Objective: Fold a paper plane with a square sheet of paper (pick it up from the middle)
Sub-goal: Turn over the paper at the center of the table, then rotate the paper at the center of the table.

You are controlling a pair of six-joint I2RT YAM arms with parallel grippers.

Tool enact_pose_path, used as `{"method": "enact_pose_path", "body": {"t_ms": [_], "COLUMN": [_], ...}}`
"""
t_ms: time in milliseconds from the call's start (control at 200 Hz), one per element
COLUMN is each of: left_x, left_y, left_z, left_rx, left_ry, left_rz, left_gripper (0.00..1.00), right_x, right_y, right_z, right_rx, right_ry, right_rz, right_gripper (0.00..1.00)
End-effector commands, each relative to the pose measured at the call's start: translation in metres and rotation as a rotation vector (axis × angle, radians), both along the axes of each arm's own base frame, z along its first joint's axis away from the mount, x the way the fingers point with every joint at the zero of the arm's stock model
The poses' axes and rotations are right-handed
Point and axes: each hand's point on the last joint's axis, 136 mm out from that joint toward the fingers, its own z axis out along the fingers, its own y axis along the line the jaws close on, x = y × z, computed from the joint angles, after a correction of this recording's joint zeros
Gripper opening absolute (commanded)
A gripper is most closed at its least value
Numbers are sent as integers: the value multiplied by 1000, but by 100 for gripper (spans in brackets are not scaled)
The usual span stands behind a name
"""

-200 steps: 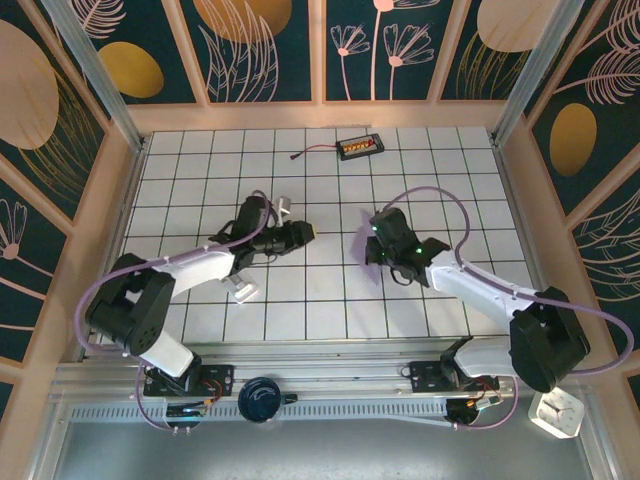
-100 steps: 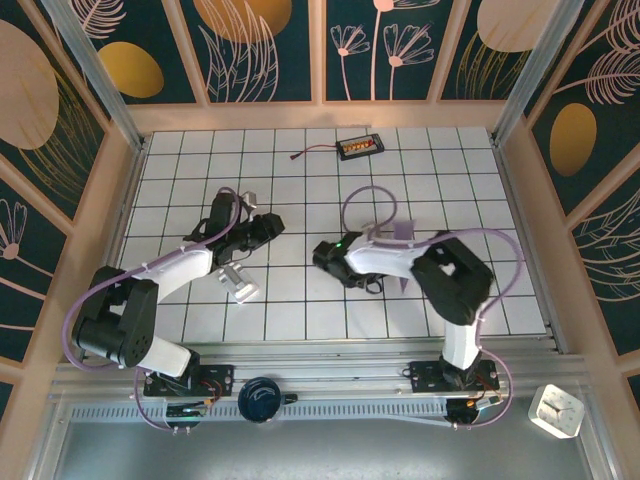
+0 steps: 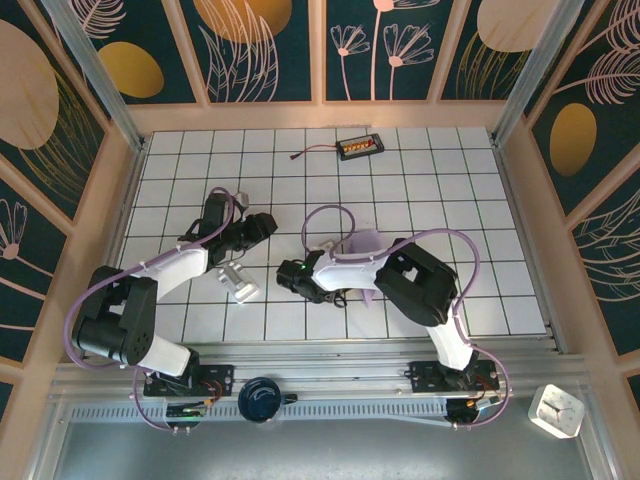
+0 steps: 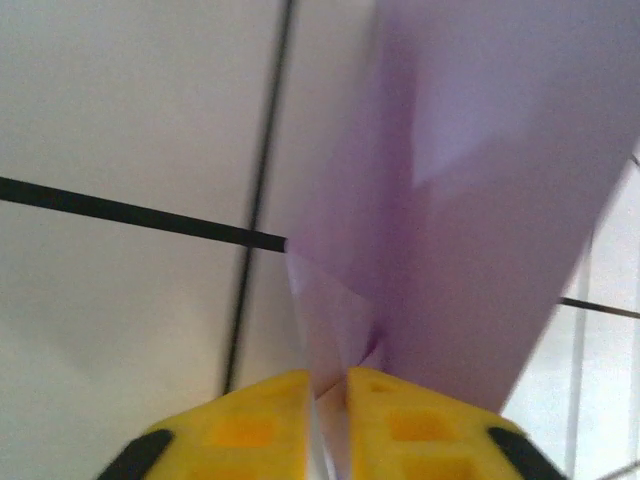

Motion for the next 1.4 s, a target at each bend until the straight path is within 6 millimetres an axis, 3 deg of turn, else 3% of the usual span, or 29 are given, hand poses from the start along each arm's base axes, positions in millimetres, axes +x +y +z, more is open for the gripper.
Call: {"method": "enact_pose_path", "body": {"t_ms": [0,90,190,325,465,540,601,746,941,961,1036,1251,1391], "left_x": [-6,-16,-30,-55,-77,-86,-89,-81,-76,-69,-62,-39,-26], "left_y": [-4,-7,-19,-62,-131,-165,-180,-193,-192,-197,-193,-178,-170], "left_z": [-3,-4,-6,-8,0,1,-6,-31,-68,-61,-69,-82,-88], "left_rx": [-37,-69,-98,-142,-220,-228,-225,-193,-118,-126,-106,-44,-10], "left_ry": [21,30,44,66,78,89,107,153,216,196,201,202,206], "left_rz": [-23,-27,-48,-139,-314,-404,-438,-463,-500,-504,-510,-528,-535], "left_gripper": [40,41,41,38,29,25,21,10,7,7,7,9,12], "right_x": [7,4,-5,-10,-5,-2,-1,-5,-14,-14,-17,-21,-13], "right_y": [46,65,70,38,-9,-25,-31,-35,-33,-33,-31,2,33], "right_z": [21,44,71,76,58,51,43,23,6,5,2,1,13], "right_rx": [224,396,592,834,991,1039,1077,1103,1151,1156,1178,1263,1318], "right_ry": [-7,9,32,113,150,152,162,195,228,227,236,269,269], "right_rz": [42,85,121,89,-7,-39,-63,-100,-175,-186,-211,-223,-188], "right_gripper": [23,27,28,28,25,20,17,10,8,7,7,8,11]}}
